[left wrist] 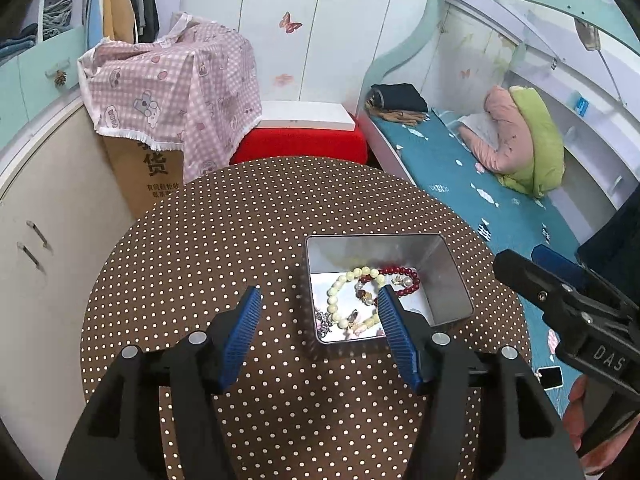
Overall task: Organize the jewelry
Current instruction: 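Withdraw both tools from the tin toward the last charms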
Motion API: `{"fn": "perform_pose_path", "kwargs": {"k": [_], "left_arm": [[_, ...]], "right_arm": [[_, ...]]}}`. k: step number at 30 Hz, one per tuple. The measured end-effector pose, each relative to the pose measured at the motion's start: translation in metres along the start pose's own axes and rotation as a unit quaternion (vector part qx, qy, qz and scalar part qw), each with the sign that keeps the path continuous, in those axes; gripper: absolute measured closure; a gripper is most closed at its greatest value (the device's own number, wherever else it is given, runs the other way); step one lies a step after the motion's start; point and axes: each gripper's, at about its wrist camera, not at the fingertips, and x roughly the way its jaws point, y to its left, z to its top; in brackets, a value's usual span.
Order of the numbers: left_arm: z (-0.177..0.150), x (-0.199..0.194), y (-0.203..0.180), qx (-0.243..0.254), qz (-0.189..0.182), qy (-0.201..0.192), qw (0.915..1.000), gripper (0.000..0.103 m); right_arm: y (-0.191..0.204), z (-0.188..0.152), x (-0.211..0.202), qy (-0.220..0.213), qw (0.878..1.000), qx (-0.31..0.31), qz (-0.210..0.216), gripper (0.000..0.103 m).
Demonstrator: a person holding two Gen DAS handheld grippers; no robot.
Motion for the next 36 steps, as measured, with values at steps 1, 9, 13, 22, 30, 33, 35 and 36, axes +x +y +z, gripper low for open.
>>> {"fn": "perform_pose_path", "kwargs": {"k": [1, 9, 13, 22, 30, 33, 35, 36], "left_arm": [[0.000, -0.001, 0.000, 0.000, 0.000, 0.000, 1.0000, 0.044], [-0.007, -0.005, -0.002, 0.004, 0.005, 0.002, 1.0000, 0.044], [-0.013, -0.005, -0.003, 0.004, 0.009, 0.007, 0.9999, 0.040], [-0.030, -0.005, -0.004, -0.005, 0.007, 0.026, 0.9996, 0.026], [-0.048, -0.001, -0.006, -0.004, 0.017, 0.041, 0.9990, 0.021], [-0.057, -0.001, -0.008, 0.000, 0.021, 0.041, 0.9989, 0.020], [-0.062, -0.001, -0.011, 0.005, 0.016, 0.041, 0.9990, 0.020], [-0.066, -0.001, -0.012, 0.010, 0.012, 0.040, 0.9991, 0.020]], "right_arm": [[0.000, -0.001, -0.001, 0.000, 1.000, -0.002, -0.002, 0.020], [-0.001, -0.008, -0.007, -0.001, 1.000, 0.001, -0.017, 0.019], [-0.008, -0.014, -0.010, -0.007, 0.999, 0.016, -0.030, 0.019], [-0.019, -0.033, -0.022, -0.028, 0.998, 0.026, -0.044, 0.018], [-0.026, -0.059, -0.027, -0.035, 0.999, 0.013, -0.035, 0.018], [-0.031, -0.073, -0.031, -0.043, 0.999, 0.015, -0.030, 0.018], [-0.037, -0.084, -0.036, -0.055, 0.998, 0.019, -0.009, 0.017], [-0.041, -0.089, -0.038, -0.061, 0.998, 0.022, 0.005, 0.017]]}}
